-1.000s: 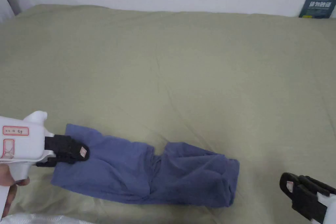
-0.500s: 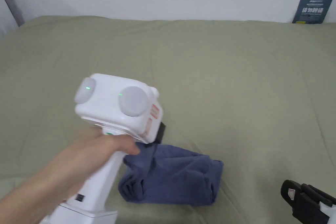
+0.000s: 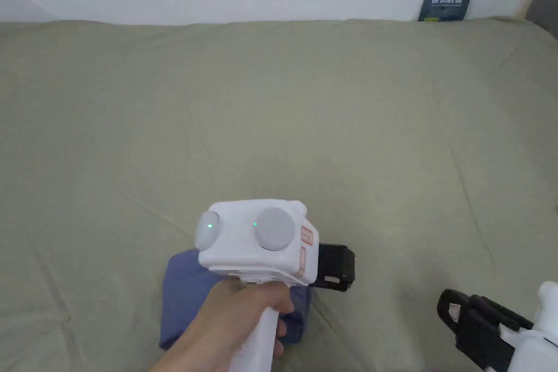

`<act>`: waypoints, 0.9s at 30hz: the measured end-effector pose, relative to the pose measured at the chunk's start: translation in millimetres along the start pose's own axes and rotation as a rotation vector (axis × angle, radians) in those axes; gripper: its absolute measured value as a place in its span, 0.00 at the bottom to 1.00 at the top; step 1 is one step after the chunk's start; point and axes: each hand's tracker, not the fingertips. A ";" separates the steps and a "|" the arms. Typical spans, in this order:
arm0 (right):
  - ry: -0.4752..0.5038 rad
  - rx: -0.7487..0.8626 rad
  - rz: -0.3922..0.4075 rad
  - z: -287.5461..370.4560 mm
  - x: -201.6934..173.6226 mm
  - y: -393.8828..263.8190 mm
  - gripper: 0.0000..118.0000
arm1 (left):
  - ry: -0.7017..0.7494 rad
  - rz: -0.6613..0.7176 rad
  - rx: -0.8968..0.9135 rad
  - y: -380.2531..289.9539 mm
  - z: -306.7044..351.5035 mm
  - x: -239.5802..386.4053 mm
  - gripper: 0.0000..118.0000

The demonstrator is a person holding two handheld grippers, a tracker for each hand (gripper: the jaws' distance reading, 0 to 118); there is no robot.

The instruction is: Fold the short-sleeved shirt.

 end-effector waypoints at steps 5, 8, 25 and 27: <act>-0.002 -0.010 -0.005 -5.2 -0.7 -2.8 0.00 | -0.262 0.192 0.146 -4.3 71.2 -56.4 0.00; 0.013 -0.016 -0.017 -10.0 -2.4 -4.5 0.00 | -0.196 0.146 0.185 -7.4 86.7 -77.7 0.00; 0.009 -0.110 0.068 -33.3 -25.4 -6.0 0.00 | -0.369 0.170 -0.026 -15.1 -55.4 -102.5 0.00; 0.018 -0.130 0.080 -43.8 -32.5 -4.4 0.00 | -0.362 0.083 0.004 -14.8 -34.3 -100.4 0.00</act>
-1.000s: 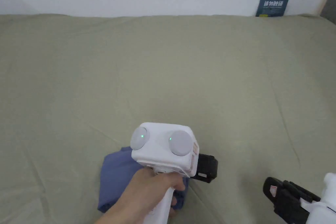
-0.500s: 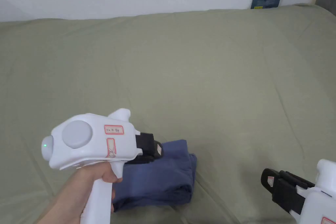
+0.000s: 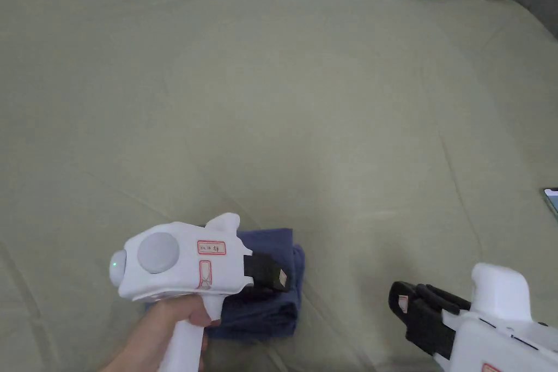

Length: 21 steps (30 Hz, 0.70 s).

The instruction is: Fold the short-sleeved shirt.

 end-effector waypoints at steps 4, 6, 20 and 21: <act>0.061 -0.027 0.061 -27.0 -21.9 10.8 0.00 | -0.013 -0.039 0.040 0.6 60.8 2.5 0.00; 0.124 -0.066 0.079 -49.8 -33.9 17.8 0.00 | 0.048 -0.034 0.113 0.3 98.7 -7.7 0.00; 0.689 -0.457 -0.233 -212.1 -15.9 9.9 0.00 | 0.148 0.099 0.175 -13.8 161.3 -98.0 0.00; 0.704 -0.472 -0.297 -216.4 -7.9 5.3 0.00 | 0.141 0.105 0.176 -14.3 161.5 -101.2 0.01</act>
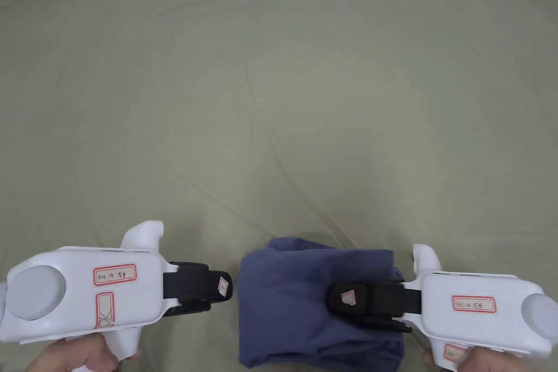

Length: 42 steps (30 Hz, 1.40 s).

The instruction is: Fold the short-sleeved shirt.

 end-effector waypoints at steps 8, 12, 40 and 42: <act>0.097 0.041 -0.086 4.6 22.5 -4.3 0.00 | -0.269 0.008 -0.165 10.9 -27.3 -0.7 0.99; 0.095 0.042 -0.084 5.0 18.6 -4.8 0.00 | -0.348 0.069 -0.179 -0.8 -77.5 -21.6 0.99; -0.545 0.454 0.379 112.1 -111.0 -5.6 0.00 | 0.241 0.051 0.059 99.6 187.5 -156.8 0.21; -0.565 0.466 0.376 108.4 -112.5 -2.9 0.00 | 0.302 0.097 0.043 117.7 207.5 -188.0 0.21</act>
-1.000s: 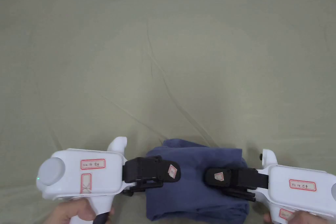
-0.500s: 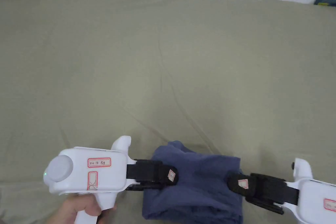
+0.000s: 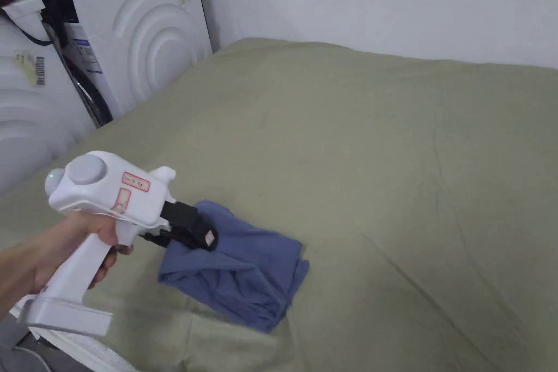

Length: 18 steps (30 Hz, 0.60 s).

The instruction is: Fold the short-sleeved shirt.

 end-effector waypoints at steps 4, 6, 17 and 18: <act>-0.022 -0.001 -0.016 -6.6 -1.7 5.4 0.00 | 0.068 0.023 -0.008 32.8 4.6 -47.5 0.21; -0.021 -0.002 -0.025 -11.3 -1.7 9.0 0.00 | 0.023 0.041 -0.021 34.4 -4.3 -54.1 0.21; -0.009 0.002 -0.009 -13.5 -9.4 15.7 0.00 | 0.176 -0.066 0.176 7.1 15.8 -18.3 0.85; -0.014 0.006 0.000 -11.6 -10.1 14.8 0.00 | 0.198 -0.123 0.223 1.2 18.4 0.5 0.66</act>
